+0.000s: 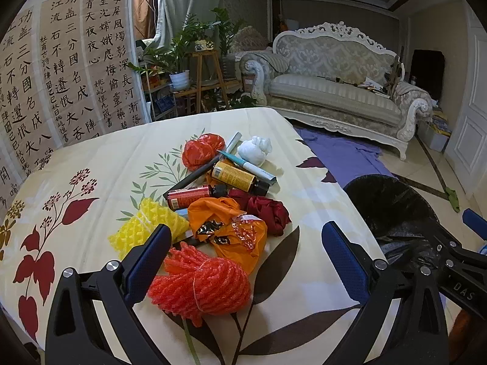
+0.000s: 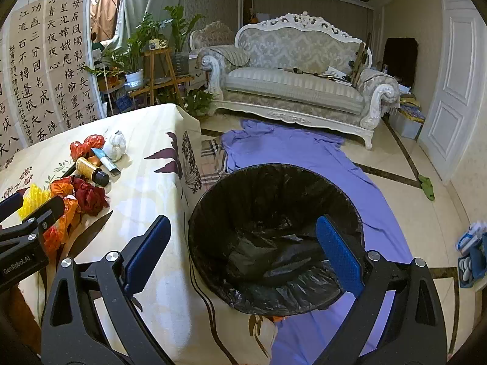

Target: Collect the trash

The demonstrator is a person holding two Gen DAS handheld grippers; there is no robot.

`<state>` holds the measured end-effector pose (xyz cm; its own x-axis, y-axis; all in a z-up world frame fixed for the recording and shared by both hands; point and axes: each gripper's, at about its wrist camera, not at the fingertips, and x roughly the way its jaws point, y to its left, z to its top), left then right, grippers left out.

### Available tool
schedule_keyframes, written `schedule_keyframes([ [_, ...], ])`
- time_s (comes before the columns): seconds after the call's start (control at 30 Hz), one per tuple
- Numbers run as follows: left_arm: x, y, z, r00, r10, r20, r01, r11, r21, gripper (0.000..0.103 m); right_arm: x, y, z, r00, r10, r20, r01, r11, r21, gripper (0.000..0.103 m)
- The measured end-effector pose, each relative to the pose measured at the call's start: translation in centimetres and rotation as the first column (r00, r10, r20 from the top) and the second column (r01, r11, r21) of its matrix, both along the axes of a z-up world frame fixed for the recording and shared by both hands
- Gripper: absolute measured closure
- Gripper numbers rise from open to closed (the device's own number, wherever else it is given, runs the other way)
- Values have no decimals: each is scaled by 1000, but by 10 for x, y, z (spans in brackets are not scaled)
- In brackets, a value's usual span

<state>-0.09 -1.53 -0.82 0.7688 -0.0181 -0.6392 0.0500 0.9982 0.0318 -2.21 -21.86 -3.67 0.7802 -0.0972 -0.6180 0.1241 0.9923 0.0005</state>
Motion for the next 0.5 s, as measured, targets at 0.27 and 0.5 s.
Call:
schedule_keyframes([
  [0.27, -3, 6, 3, 1000, -2, 7, 2, 1000, 7, 13, 2, 9, -2, 999, 27, -18, -27, 1000, 0, 19],
  [0.5, -11, 36, 7, 999, 46, -2, -46, 999, -3, 30, 1, 29, 4, 997, 80, -12, -80, 997, 5, 19],
])
